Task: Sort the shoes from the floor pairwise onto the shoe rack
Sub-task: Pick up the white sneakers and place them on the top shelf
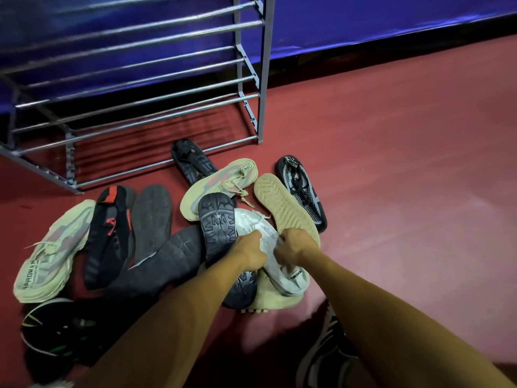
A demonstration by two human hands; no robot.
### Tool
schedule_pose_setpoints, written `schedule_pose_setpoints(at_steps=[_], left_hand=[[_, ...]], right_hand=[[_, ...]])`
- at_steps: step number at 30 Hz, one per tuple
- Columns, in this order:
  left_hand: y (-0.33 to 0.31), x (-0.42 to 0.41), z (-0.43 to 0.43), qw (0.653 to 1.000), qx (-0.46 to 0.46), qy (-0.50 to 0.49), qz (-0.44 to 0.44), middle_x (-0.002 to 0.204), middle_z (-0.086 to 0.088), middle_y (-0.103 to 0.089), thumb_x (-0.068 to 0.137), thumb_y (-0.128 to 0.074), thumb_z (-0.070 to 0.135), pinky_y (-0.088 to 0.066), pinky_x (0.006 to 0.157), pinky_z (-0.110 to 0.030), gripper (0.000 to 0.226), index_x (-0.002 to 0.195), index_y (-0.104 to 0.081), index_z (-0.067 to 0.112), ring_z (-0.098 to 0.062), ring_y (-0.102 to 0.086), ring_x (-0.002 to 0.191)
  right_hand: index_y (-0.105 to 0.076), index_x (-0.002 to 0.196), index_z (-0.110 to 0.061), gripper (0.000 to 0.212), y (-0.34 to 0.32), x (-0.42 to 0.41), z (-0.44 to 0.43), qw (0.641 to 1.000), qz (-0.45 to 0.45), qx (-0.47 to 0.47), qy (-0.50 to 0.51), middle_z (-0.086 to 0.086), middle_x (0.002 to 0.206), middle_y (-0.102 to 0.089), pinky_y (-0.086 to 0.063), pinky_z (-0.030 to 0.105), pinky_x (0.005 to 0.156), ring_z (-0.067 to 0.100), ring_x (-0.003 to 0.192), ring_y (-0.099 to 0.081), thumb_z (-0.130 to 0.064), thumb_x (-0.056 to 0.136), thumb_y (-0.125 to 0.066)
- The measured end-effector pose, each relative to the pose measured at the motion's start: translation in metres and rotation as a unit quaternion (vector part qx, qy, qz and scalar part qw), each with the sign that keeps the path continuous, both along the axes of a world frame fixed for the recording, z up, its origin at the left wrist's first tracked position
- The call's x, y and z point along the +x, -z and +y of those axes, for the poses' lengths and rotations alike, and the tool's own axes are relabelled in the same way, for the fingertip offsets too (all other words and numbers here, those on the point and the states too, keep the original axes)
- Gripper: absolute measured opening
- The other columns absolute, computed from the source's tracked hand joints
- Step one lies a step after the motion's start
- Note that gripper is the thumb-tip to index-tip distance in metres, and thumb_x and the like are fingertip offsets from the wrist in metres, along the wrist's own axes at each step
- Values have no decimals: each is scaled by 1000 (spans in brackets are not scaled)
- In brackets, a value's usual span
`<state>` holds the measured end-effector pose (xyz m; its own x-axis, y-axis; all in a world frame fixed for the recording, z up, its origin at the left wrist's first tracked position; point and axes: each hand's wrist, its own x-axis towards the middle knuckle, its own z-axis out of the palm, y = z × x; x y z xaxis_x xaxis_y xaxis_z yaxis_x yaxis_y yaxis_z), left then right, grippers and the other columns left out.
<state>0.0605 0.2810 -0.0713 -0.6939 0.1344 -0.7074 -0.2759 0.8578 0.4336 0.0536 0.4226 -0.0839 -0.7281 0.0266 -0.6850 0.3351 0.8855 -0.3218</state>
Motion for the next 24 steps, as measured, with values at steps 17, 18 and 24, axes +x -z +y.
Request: schedule_pose_setpoints(at_steps=[17, 18, 24], left_hand=[[-57, 14, -14, 997, 53, 46, 11, 132, -12, -56, 95, -50, 14, -44, 92, -29, 41, 136, -47, 12, -28, -55, 116], [-61, 16, -16, 997, 49, 57, 15, 133, -11, -56, 94, -51, 14, -45, 94, -31, 42, 136, -46, 15, -29, -55, 117], [-124, 8, -41, 994, 62, 63, 57, 138, -12, -55, 93, -54, 17, -45, 88, -30, 51, 143, -42, 17, -30, -57, 118]], right_hand=[[-47, 72, -9, 27, -85, -7, -20, 992, 78, 64, -70, 14, 97, -62, -42, 29, 66, 25, 82, -54, -23, 91, -61], [-42, 68, -11, 32, -94, -8, -21, 991, 79, 73, -77, 14, 94, -61, -42, 29, 66, 25, 81, -54, -22, 91, -62], [-52, 69, -8, 23, -151, -21, -39, 988, 121, 69, -69, 12, 85, -63, -43, 27, 64, 24, 77, -55, -18, 84, -67]])
